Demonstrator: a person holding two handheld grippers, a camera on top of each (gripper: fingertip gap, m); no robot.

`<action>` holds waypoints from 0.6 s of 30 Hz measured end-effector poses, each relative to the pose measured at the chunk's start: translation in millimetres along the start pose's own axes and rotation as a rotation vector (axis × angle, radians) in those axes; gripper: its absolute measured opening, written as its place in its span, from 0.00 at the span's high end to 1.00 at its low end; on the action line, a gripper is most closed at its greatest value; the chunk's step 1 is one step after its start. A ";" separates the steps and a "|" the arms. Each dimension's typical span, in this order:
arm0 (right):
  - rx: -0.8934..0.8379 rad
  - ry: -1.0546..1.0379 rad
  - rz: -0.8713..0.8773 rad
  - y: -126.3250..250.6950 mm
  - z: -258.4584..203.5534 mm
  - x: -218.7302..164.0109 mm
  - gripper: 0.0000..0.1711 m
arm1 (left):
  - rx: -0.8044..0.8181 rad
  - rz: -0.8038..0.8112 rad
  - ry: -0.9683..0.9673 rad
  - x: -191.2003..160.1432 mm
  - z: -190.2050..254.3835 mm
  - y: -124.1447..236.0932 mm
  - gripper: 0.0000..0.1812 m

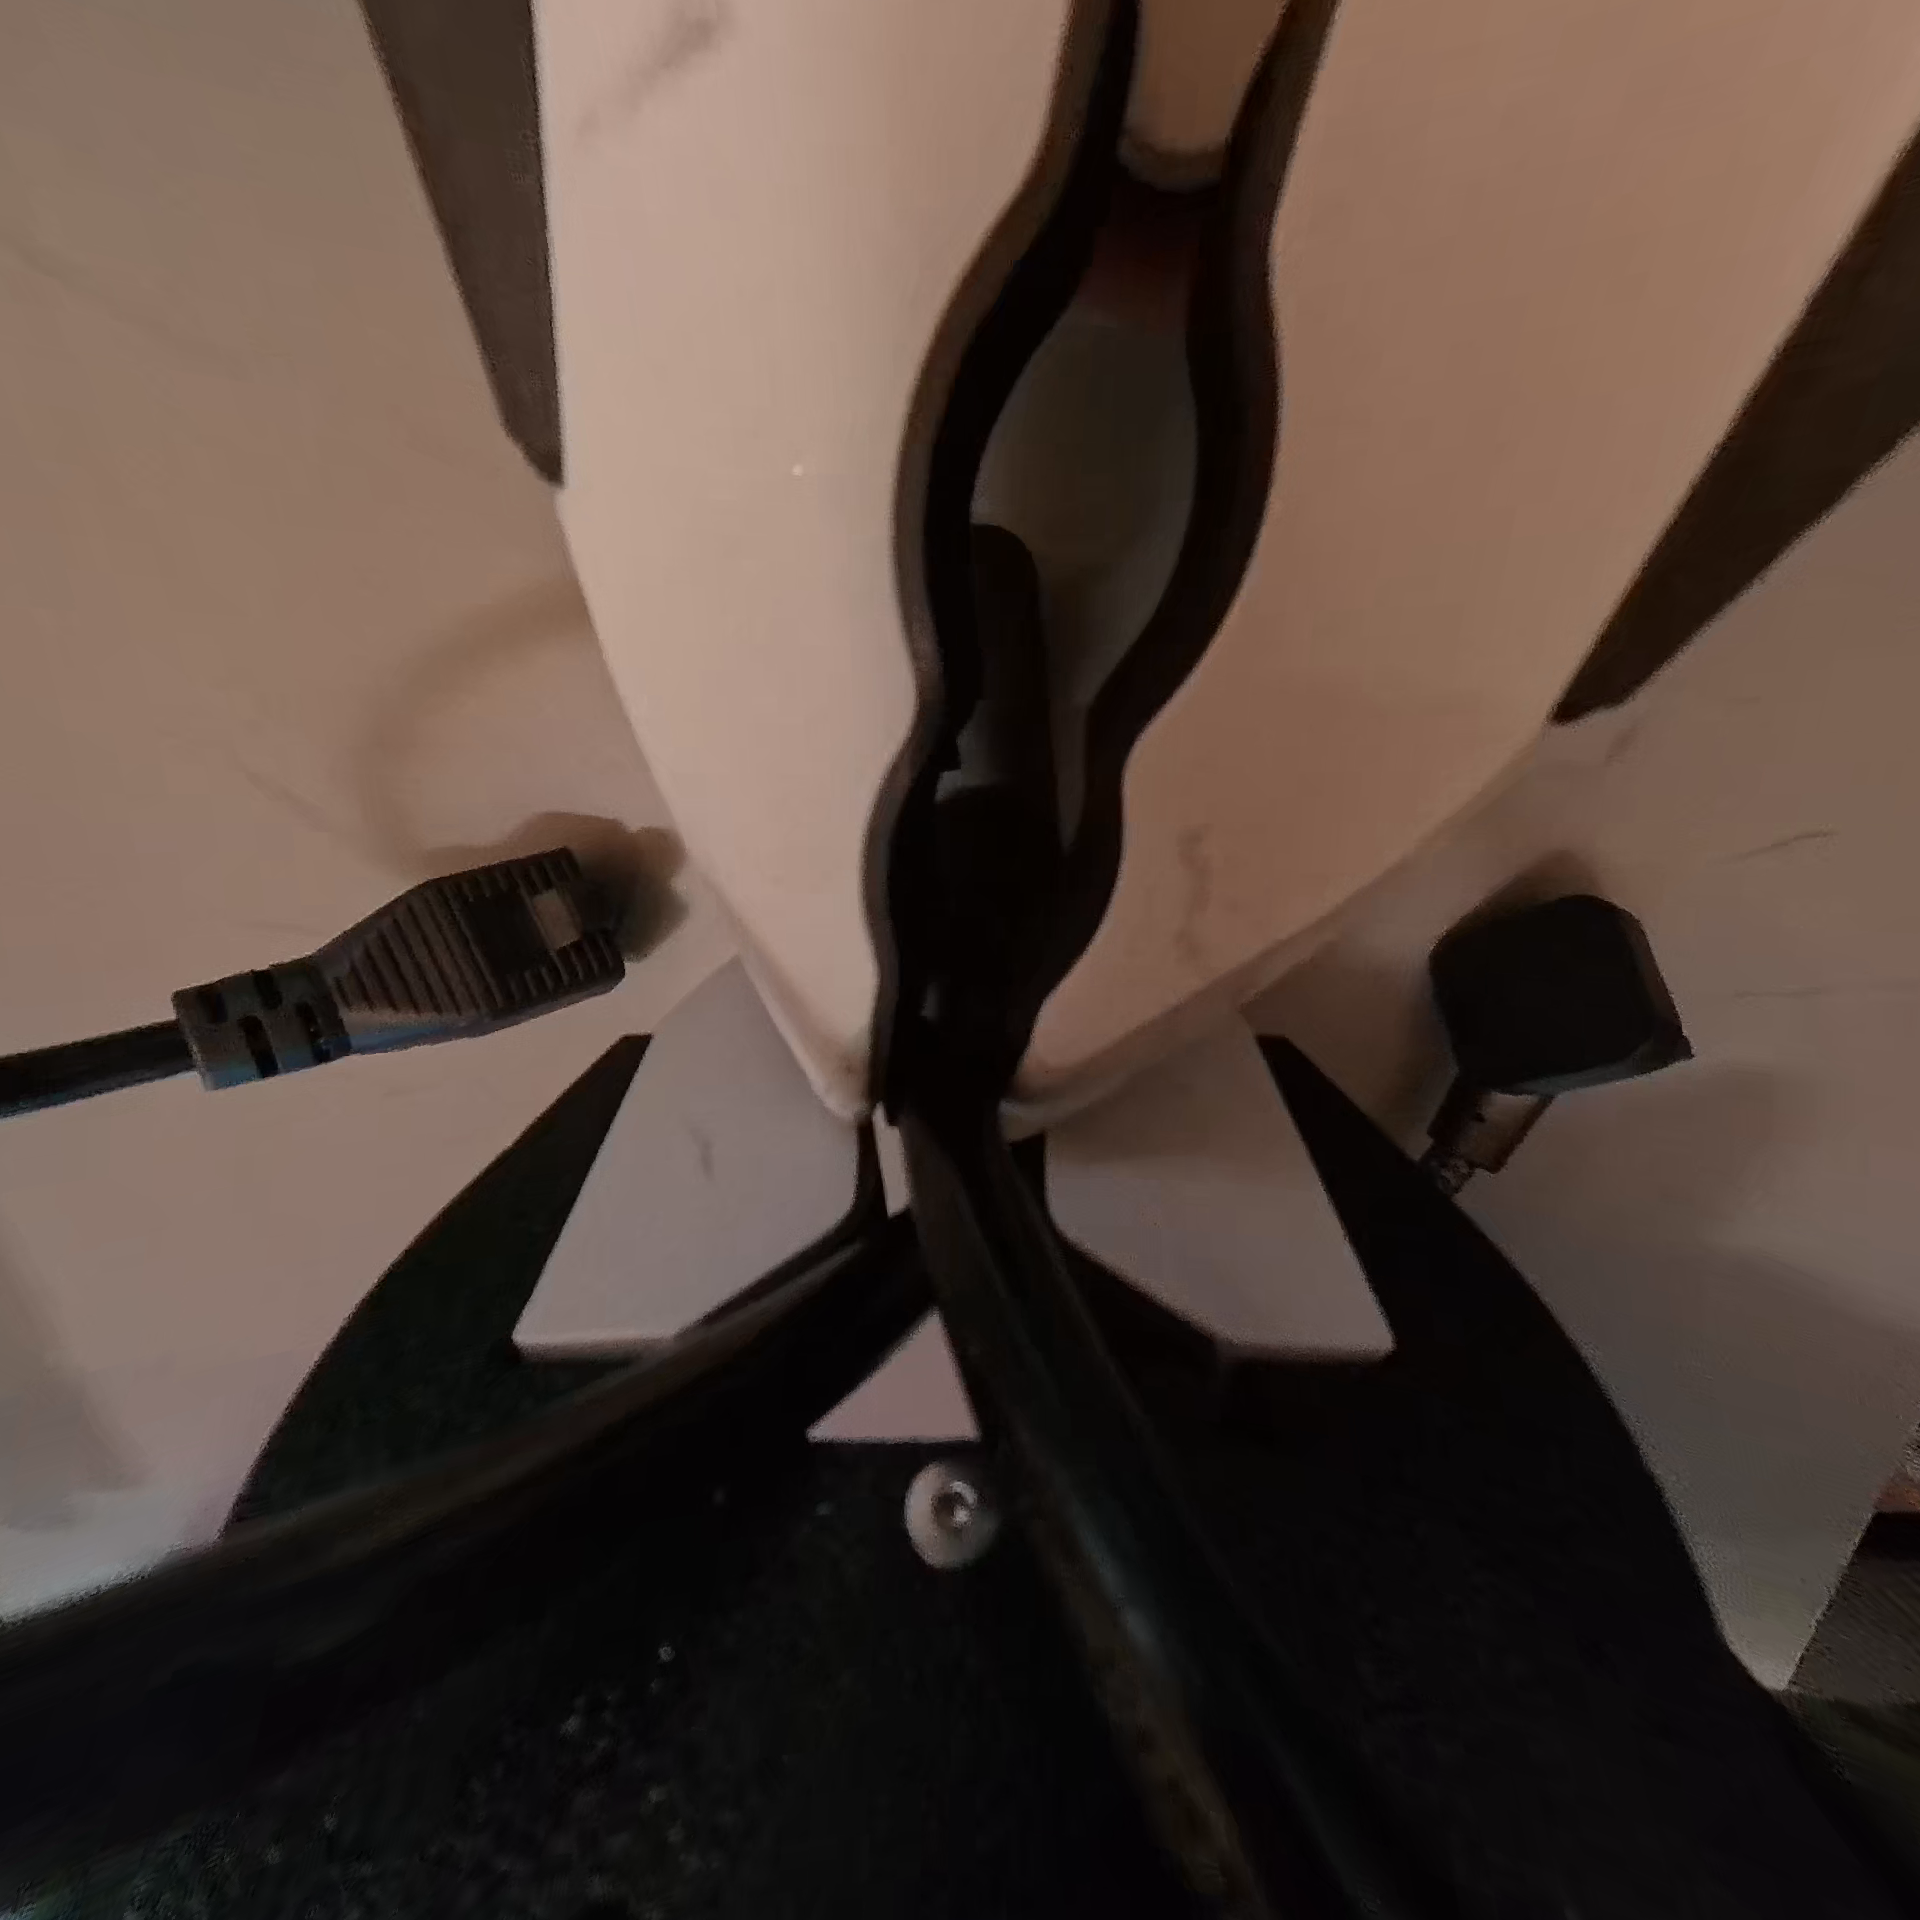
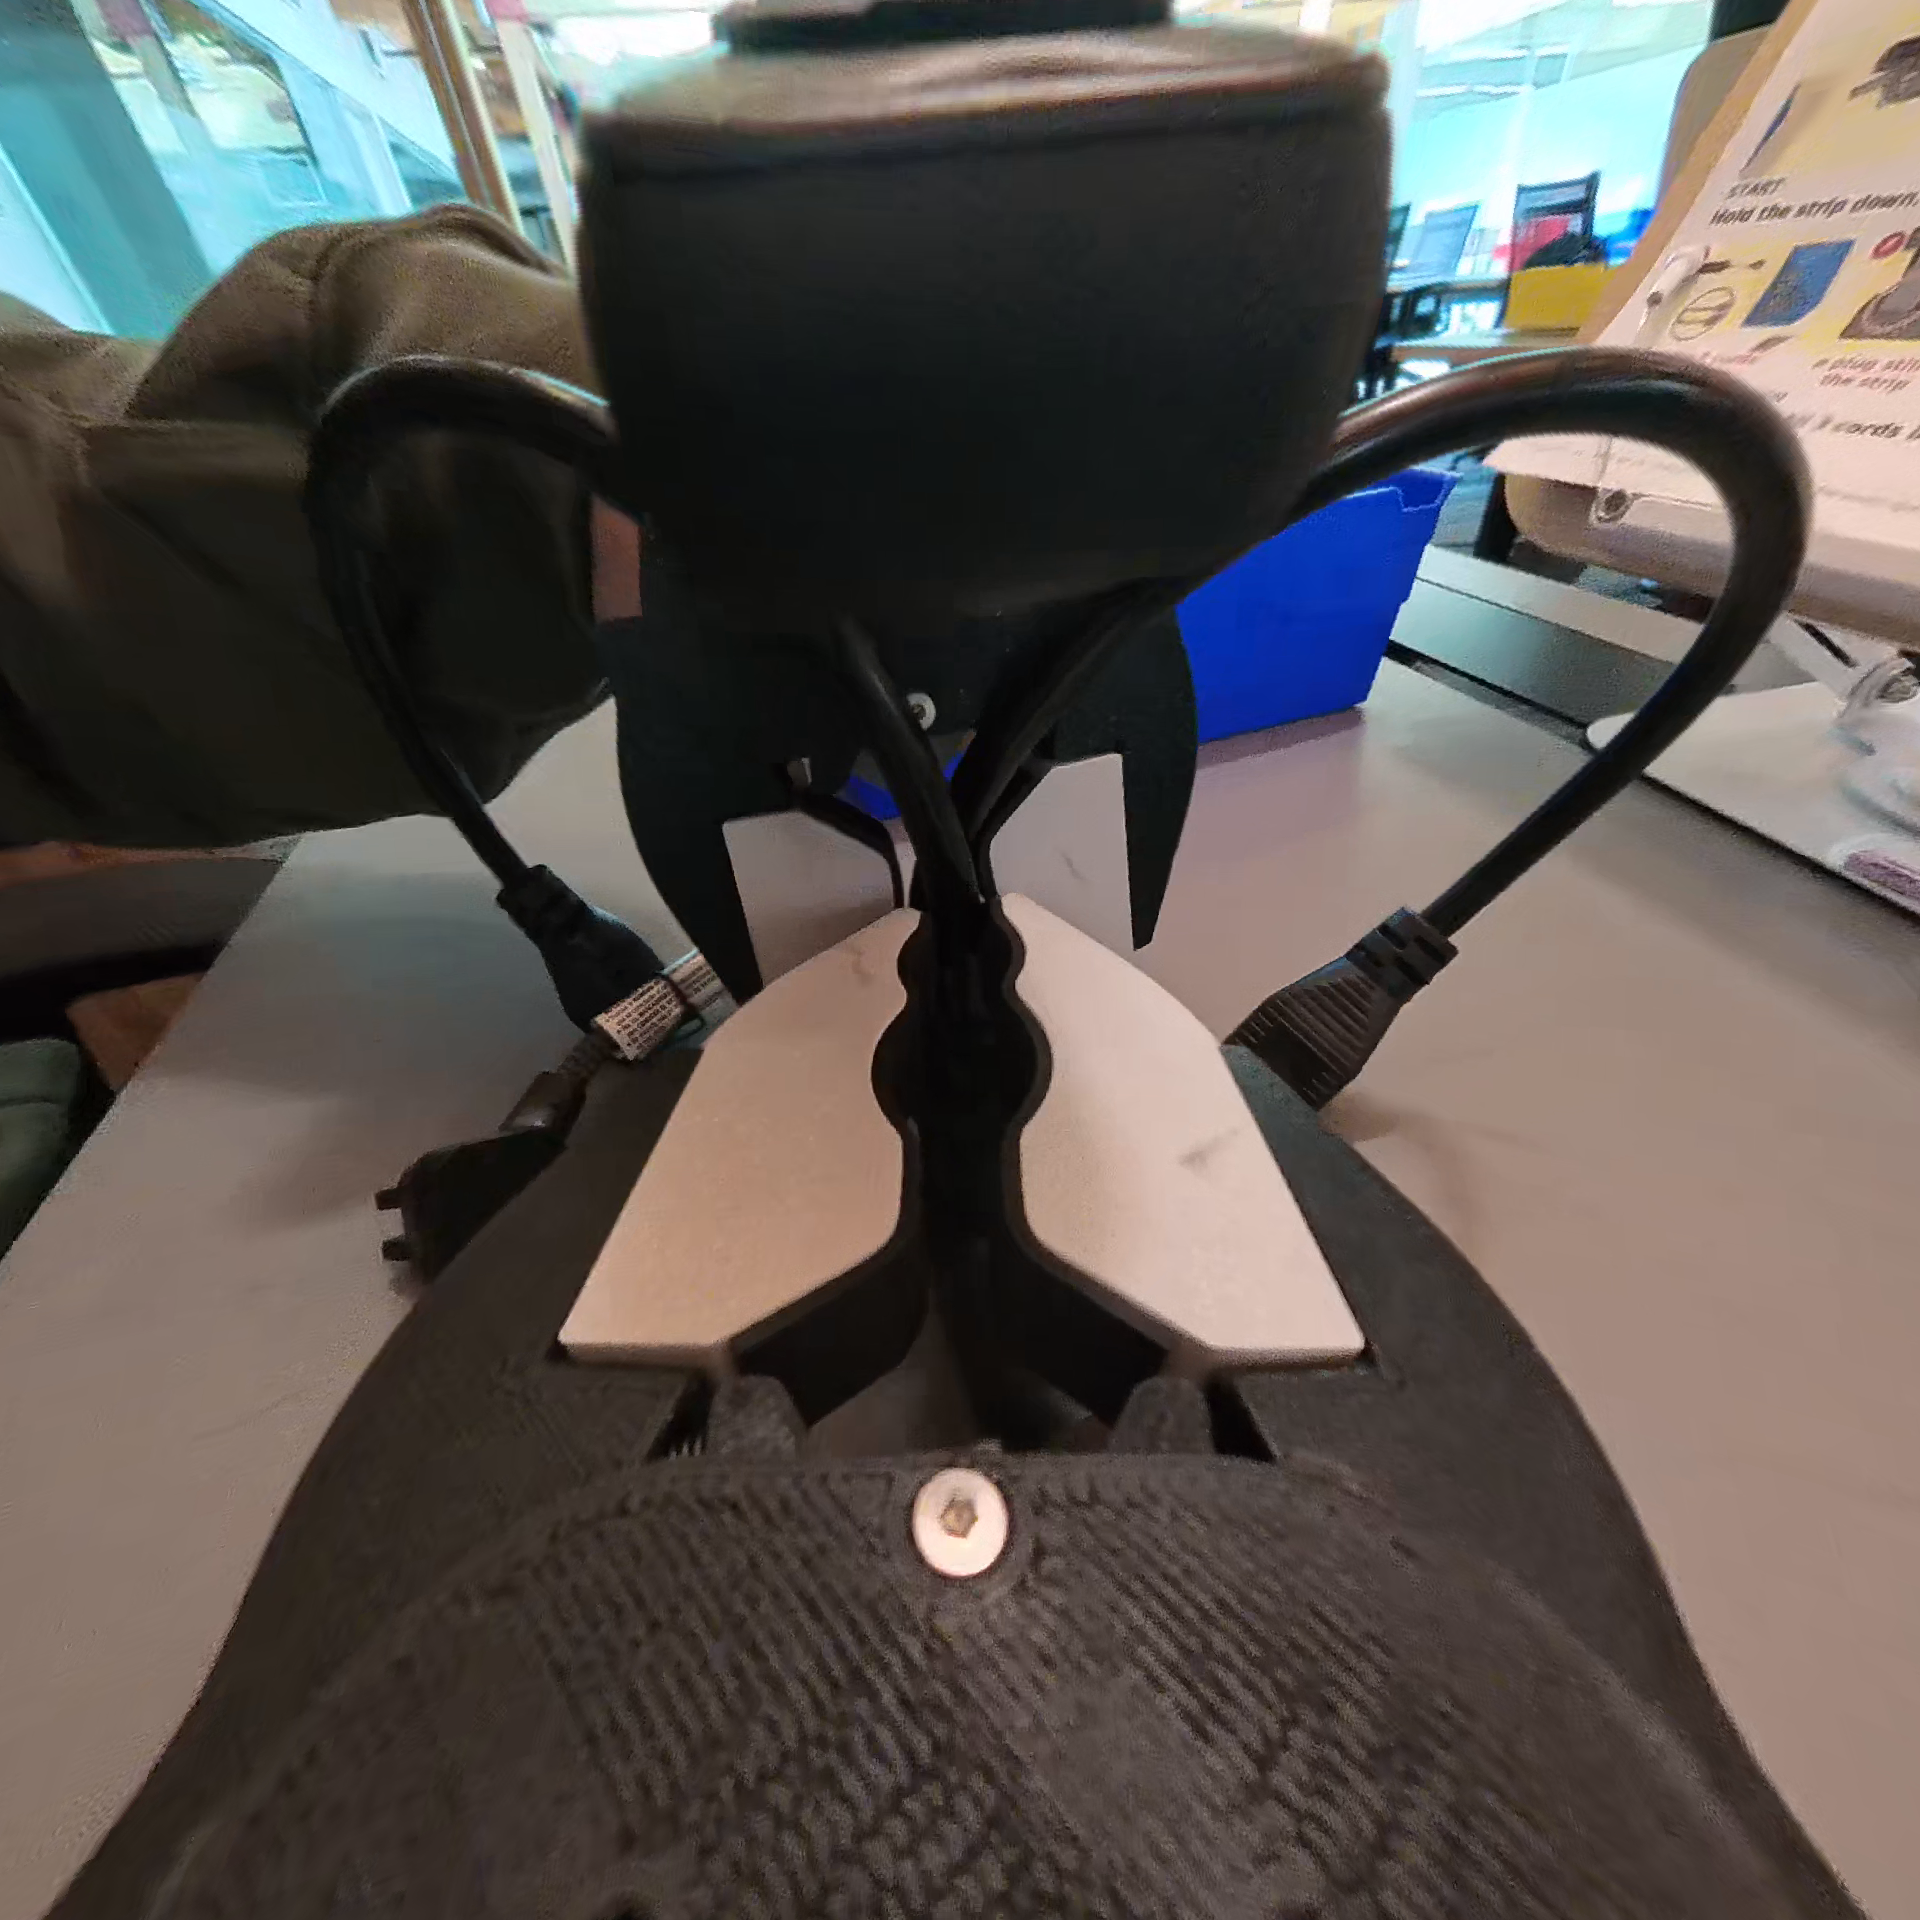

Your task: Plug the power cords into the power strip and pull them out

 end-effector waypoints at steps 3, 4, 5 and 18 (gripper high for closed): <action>0.030 0.025 -0.006 0.5 2.4 -0.9 0.95 | 0.000 0.006 -0.002 -0.3 -0.5 -0.2 0.87; 0.019 0.059 -0.015 0.5 2.3 -1.3 0.95 | 0.001 0.007 0.000 -0.3 -0.2 -0.2 0.87; 0.017 0.089 -0.029 1.1 2.5 -1.7 0.95 | 0.002 0.009 0.003 -0.4 0.2 -0.2 0.87; -0.017 0.157 -0.076 2.9 4.0 -0.3 0.95 | 0.001 -0.011 0.026 -14.6 2.4 -0.5 0.83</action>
Point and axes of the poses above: each gripper's, where its closed fingertips meet, y back along the fingers, x out of its top, z = x × y across the jaws, the point moved 8 cm from there along y, back along the fingers, and after that the axes turned 14 degrees about -z, right-handed, at the moved point
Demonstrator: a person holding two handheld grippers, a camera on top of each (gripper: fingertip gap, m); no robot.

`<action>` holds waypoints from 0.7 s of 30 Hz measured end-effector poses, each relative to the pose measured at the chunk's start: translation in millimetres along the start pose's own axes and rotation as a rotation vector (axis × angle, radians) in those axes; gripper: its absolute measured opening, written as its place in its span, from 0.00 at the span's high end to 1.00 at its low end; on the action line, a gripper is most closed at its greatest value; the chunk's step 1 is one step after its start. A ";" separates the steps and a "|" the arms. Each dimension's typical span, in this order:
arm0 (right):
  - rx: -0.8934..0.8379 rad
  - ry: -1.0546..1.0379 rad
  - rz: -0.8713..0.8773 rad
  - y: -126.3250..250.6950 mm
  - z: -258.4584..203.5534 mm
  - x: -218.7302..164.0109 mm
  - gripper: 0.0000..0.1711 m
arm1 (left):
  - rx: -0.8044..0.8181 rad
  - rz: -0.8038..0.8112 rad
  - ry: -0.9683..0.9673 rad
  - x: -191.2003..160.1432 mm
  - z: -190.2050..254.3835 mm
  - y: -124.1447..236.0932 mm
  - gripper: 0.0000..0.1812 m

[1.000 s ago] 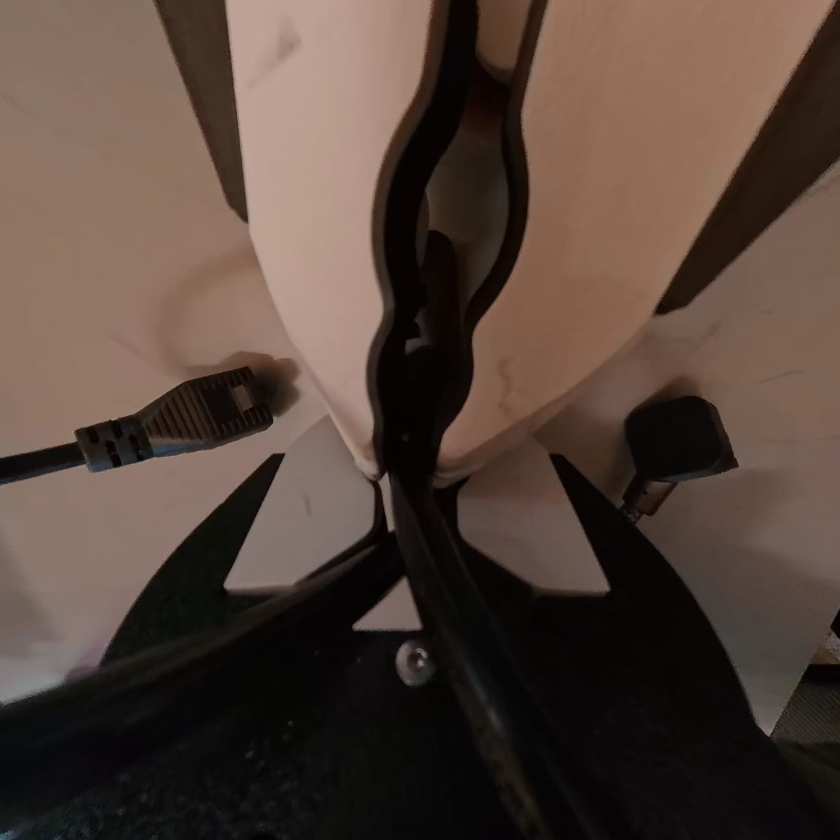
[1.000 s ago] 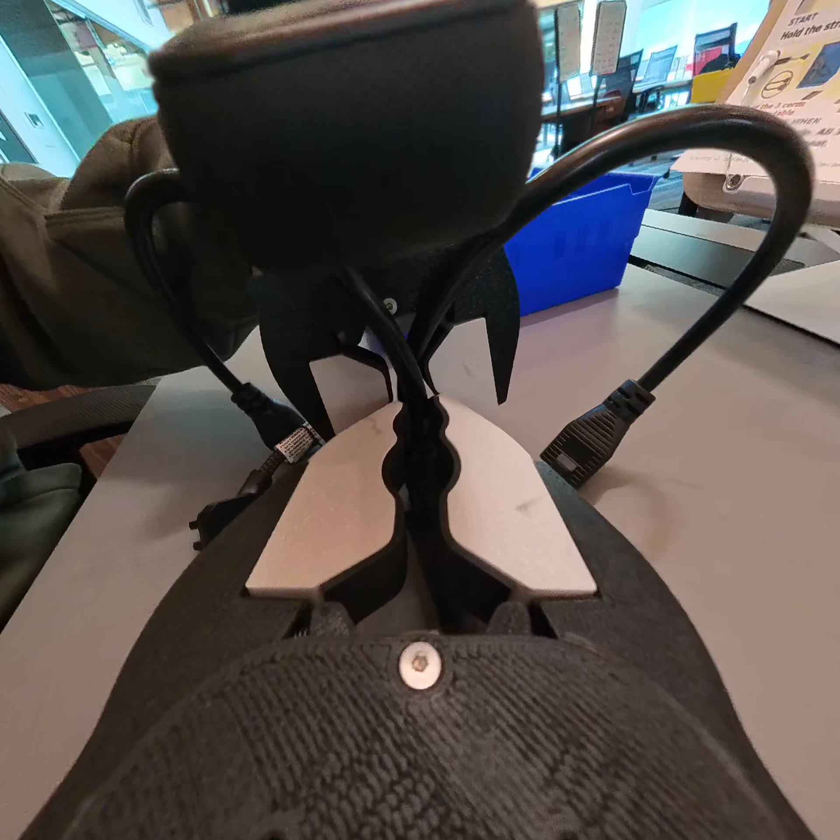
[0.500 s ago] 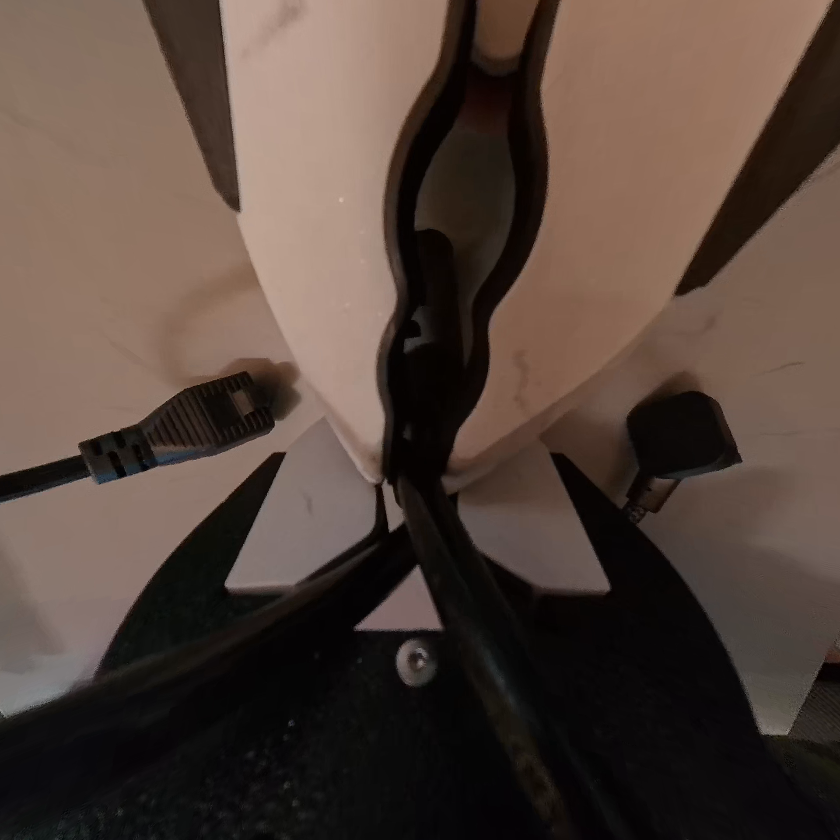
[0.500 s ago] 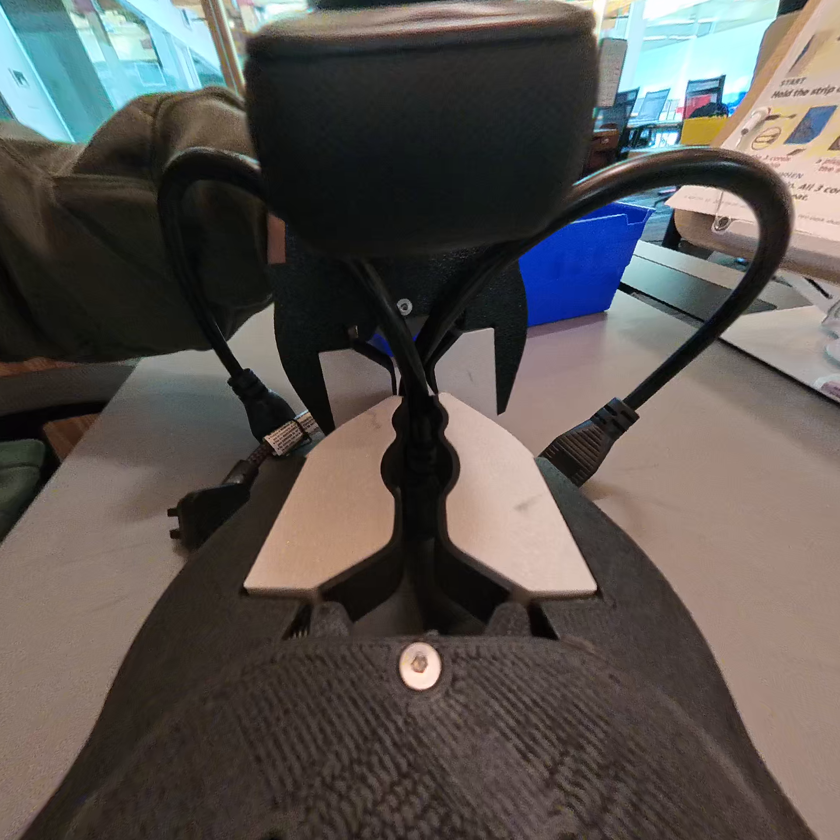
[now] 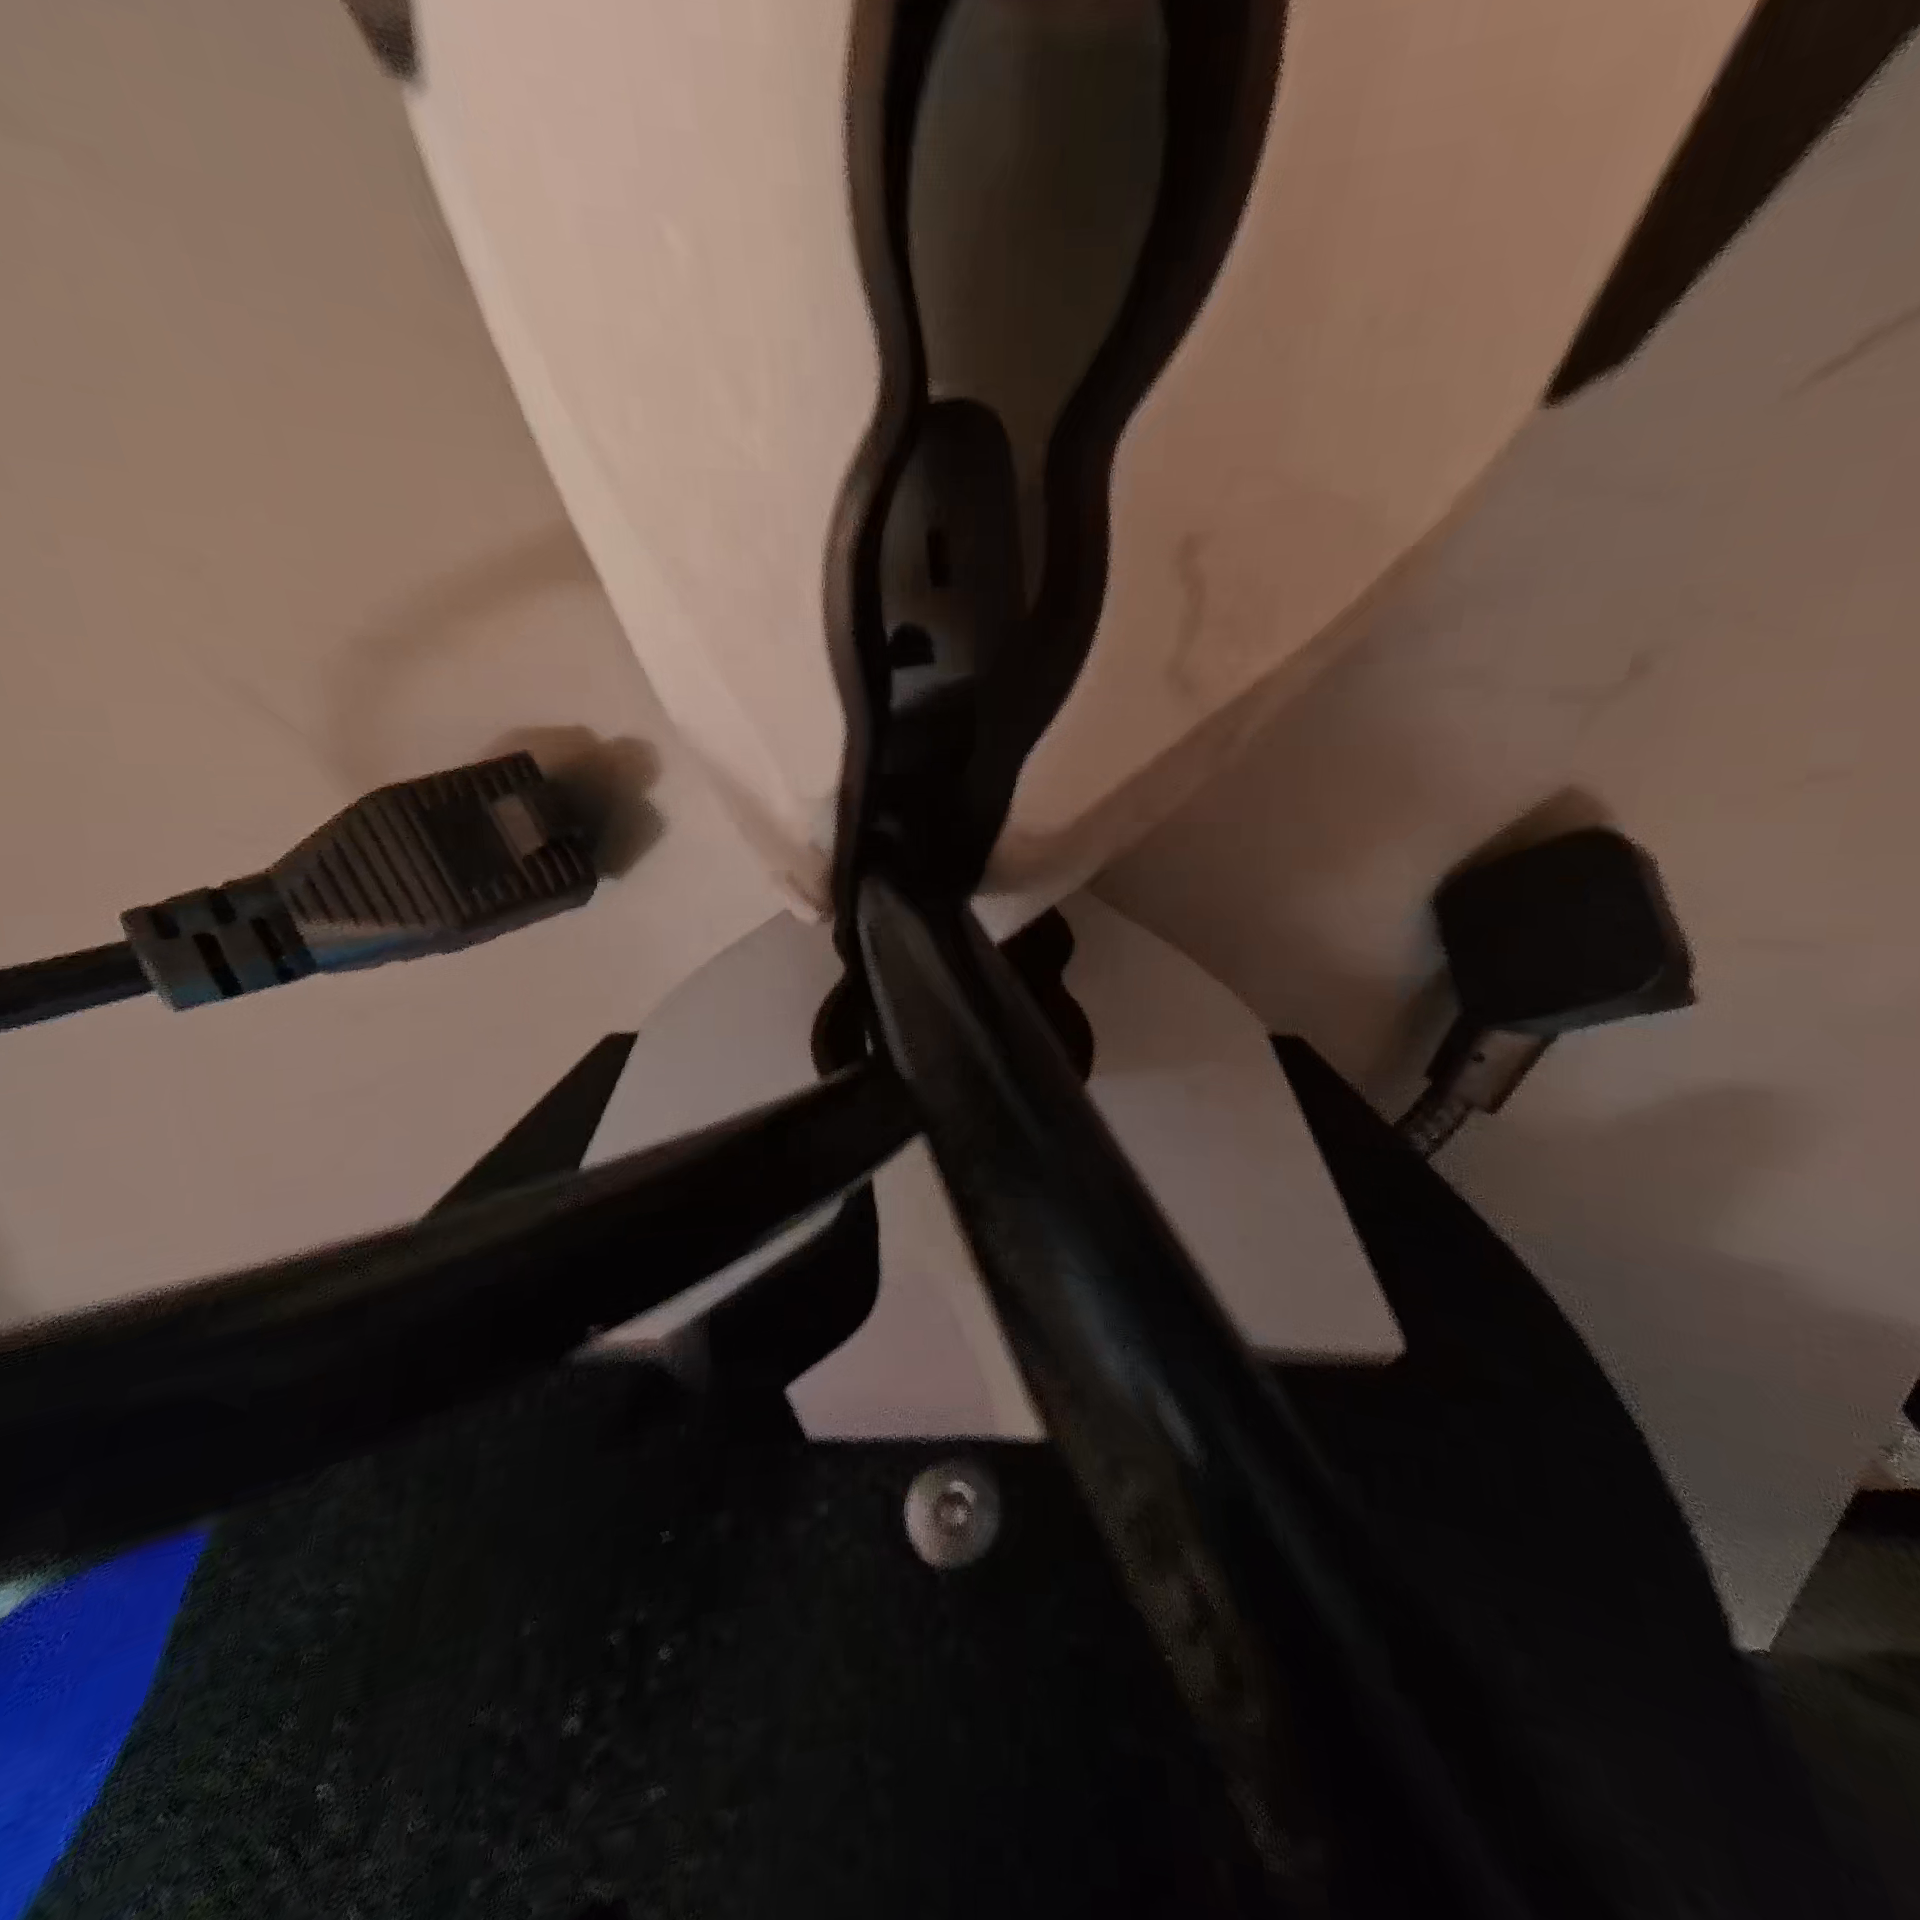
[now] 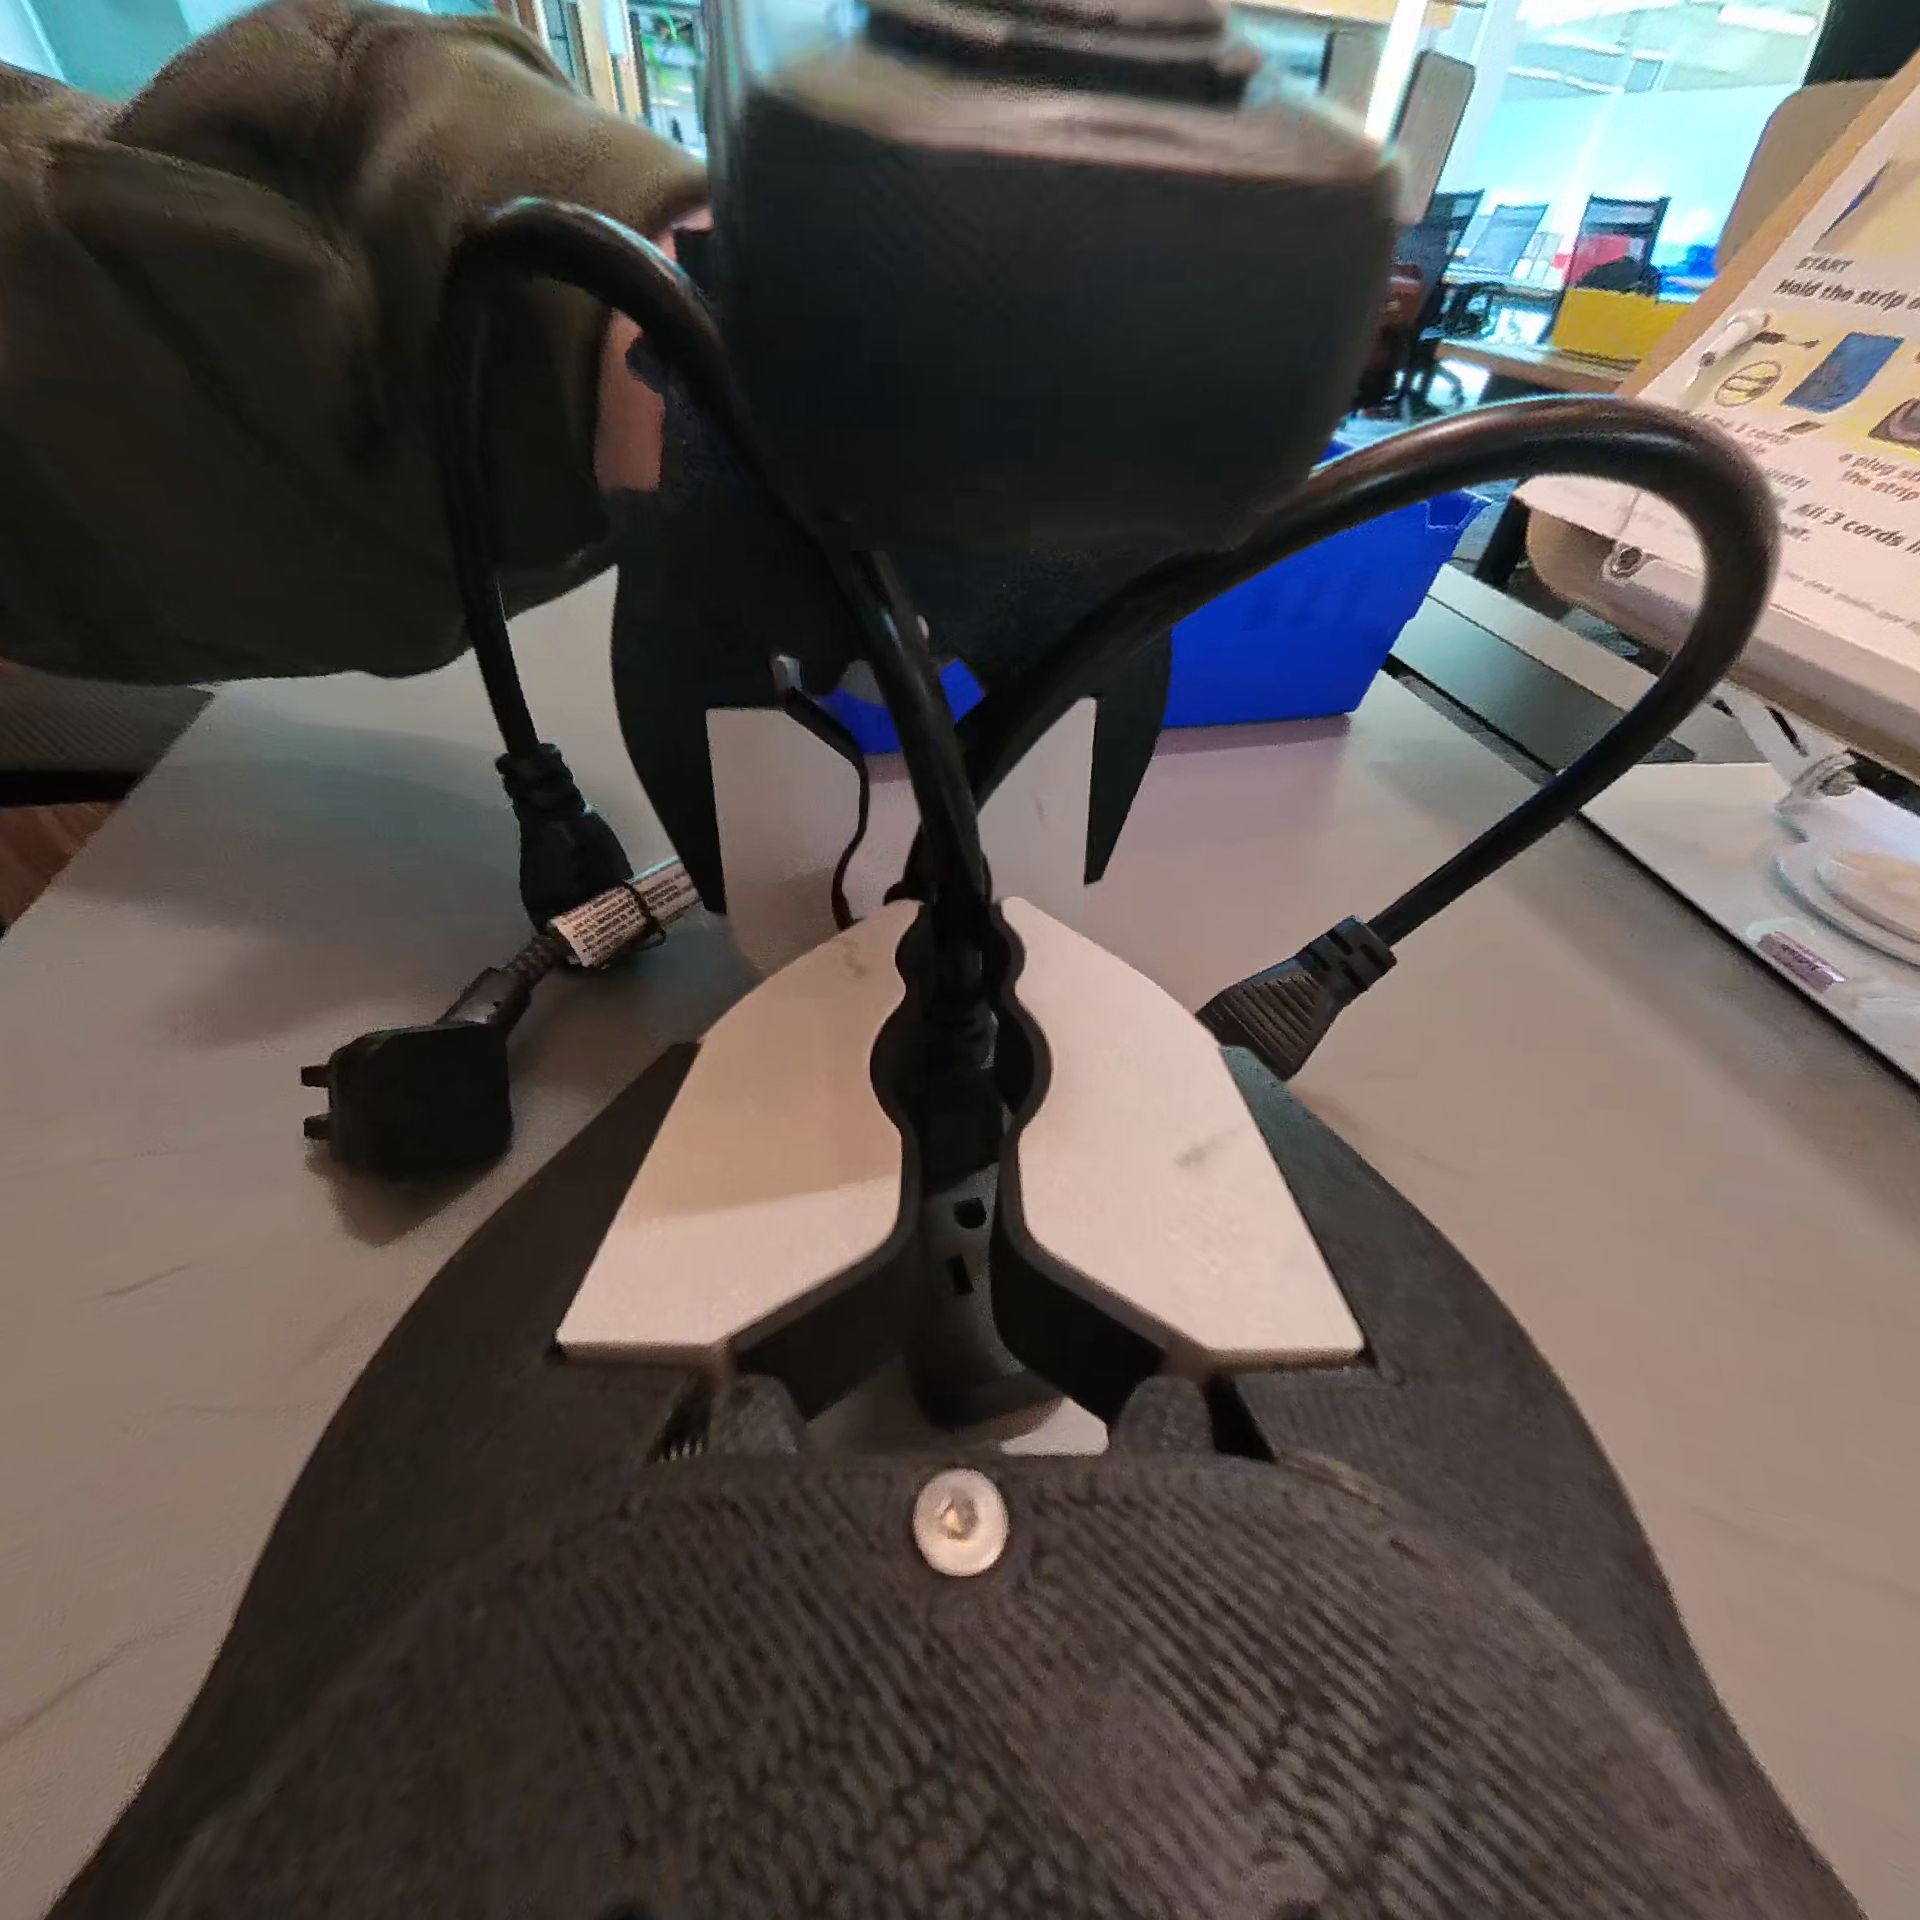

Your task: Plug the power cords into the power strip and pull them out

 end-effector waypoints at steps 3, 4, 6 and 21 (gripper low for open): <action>0.024 -0.032 0.020 -0.5 0.9 -1.4 0.95 | 0.002 -0.001 0.013 3.0 -1.7 0.1 0.85; 0.028 -0.034 0.021 -0.4 0.9 -1.5 0.95 | 0.004 -0.009 0.005 3.7 -1.7 0.2 0.85; 0.040 -0.049 0.032 -0.5 0.8 -2.0 0.95 | 0.009 -0.024 -0.001 5.3 -1.0 0.5 0.85; 0.111 -0.267 0.113 -3.4 2.4 -0.1 0.96 | 0.010 -0.096 -0.029 11.6 -1.9 1.4 0.86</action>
Point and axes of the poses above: each gripper's, where its closed fingertips meet, y back along the fingers, x out of its top, z = x × y across the jaws, the point moved 8 cm from there along y, back along the fingers, and after that the axes turned 14 degrees about -z, right-handed, at the moved point
